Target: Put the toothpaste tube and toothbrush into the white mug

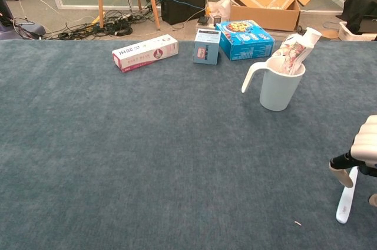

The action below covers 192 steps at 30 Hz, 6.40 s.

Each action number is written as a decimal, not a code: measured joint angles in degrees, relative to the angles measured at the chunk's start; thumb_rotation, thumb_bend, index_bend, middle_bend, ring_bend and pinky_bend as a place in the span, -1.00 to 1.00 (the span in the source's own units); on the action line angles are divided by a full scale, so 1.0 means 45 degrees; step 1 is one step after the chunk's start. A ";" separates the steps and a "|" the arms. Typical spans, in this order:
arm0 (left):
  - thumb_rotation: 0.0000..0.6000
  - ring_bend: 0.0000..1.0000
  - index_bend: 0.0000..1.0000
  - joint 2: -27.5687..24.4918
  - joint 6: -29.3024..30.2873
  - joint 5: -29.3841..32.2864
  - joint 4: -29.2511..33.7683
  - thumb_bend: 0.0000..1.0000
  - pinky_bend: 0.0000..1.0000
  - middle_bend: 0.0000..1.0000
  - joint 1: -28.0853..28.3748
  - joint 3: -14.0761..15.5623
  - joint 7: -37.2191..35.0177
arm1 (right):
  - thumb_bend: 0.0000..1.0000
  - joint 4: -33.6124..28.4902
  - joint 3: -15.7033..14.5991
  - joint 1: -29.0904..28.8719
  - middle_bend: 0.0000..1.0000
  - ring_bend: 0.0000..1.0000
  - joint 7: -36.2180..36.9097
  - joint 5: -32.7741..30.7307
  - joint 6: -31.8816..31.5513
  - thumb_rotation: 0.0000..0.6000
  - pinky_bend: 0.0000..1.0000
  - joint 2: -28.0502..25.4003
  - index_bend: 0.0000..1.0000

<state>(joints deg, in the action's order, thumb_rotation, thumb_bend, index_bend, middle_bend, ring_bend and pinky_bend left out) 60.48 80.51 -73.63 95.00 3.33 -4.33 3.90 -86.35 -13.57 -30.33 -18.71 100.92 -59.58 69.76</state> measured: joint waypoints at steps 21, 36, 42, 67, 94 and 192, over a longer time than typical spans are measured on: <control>1.00 -0.34 -0.37 -0.0028 -0.0004 0.0007 0.0002 -1.00 -0.44 -0.19 -0.0009 -0.0011 -0.0085 | -0.63 0.0606 0.0248 0.0128 1.00 1.00 -0.0185 0.0326 0.0395 1.00 1.00 0.0640 0.04; 1.00 -0.34 -0.37 -0.0053 0.0015 -0.0020 0.0019 -1.00 -0.44 -0.19 -0.0017 -0.0014 -0.0136 | -0.63 0.0707 0.0356 0.0085 1.00 1.00 -0.0253 0.0319 0.0740 1.00 1.00 0.0864 0.04; 1.00 -0.34 -0.37 -0.0064 0.0033 -0.0028 0.0030 -1.00 -0.44 -0.19 -0.0025 -0.0018 -0.0160 | -0.63 0.0783 0.0373 0.0082 1.00 1.00 -0.0264 0.0269 0.0879 1.00 1.00 0.0947 0.04; 1.00 -0.34 -0.37 -0.0085 0.0071 -0.0051 0.0051 -1.00 -0.43 -0.19 -0.0042 -0.0026 -0.0197 | -0.62 0.0910 0.0526 0.0101 1.00 1.00 -0.0155 0.0168 0.0870 1.00 1.00 0.1106 0.31; 1.00 -0.34 -0.37 -0.0065 0.0065 -0.0044 0.0046 -1.00 -0.43 -0.19 -0.0027 -0.0035 -0.0150 | -0.62 0.0265 0.0917 0.0279 1.00 1.00 0.0889 0.0336 -0.0513 1.00 1.00 0.0296 0.34; 1.00 -0.34 -0.37 -0.0132 0.0057 0.0000 0.0054 -1.00 -0.43 -0.19 -0.0045 -0.0058 -0.0281 | -0.62 0.0924 0.4769 -0.1357 1.00 1.00 1.1928 -0.3081 -0.0712 1.00 1.00 -0.0300 0.40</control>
<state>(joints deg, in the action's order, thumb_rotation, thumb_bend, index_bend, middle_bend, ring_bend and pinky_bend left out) 59.89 80.77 -73.63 95.25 3.13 -4.60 2.64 -82.19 7.89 -36.44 34.97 87.06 -62.78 68.41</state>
